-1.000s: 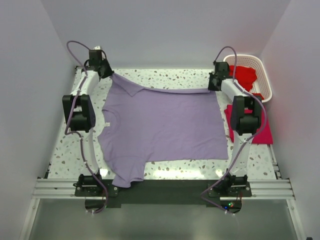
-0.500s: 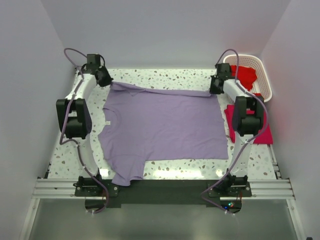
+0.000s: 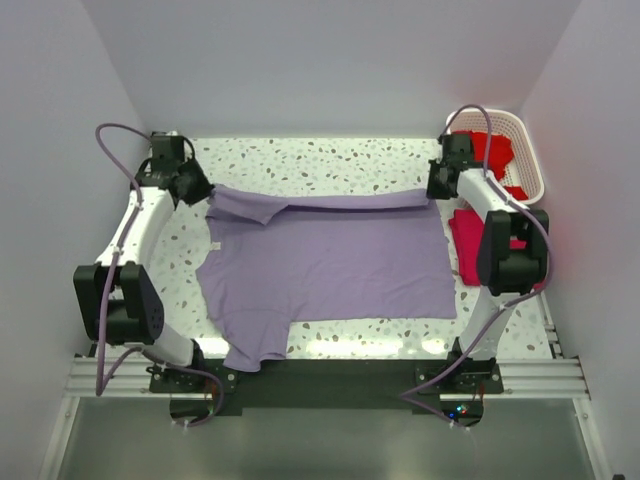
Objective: Fold and stack the t-shirts
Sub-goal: Fold the tshirt
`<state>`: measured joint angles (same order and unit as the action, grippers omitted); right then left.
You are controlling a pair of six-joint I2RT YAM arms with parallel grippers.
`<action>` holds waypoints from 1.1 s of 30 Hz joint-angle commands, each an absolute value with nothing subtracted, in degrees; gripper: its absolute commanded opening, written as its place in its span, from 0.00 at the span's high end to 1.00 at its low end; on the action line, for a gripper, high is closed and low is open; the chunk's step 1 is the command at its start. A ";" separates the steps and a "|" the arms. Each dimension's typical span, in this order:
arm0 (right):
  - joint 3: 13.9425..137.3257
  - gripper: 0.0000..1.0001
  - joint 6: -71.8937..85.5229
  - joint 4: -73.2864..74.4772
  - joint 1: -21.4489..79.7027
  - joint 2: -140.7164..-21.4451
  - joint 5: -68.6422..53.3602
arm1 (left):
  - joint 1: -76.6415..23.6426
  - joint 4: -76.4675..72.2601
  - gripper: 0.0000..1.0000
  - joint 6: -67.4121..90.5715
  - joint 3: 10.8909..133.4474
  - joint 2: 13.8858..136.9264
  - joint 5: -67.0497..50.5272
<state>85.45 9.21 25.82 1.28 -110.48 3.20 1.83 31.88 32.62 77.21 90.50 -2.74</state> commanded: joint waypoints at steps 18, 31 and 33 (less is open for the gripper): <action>73.13 1.00 13.27 25.49 0.62 -104.76 4.13 | 2.72 31.12 1.00 33.75 60.65 81.73 -2.29; 73.74 0.83 15.99 28.12 0.61 -107.49 7.72 | 2.72 30.23 1.00 31.03 58.27 83.58 -3.60; 74.00 0.73 16.26 29.26 0.62 -106.70 9.22 | 2.81 30.76 1.00 29.62 58.27 83.85 -4.57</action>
<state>72.90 14.87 27.49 0.99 -107.98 5.15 2.24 31.99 31.75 58.57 83.53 -2.92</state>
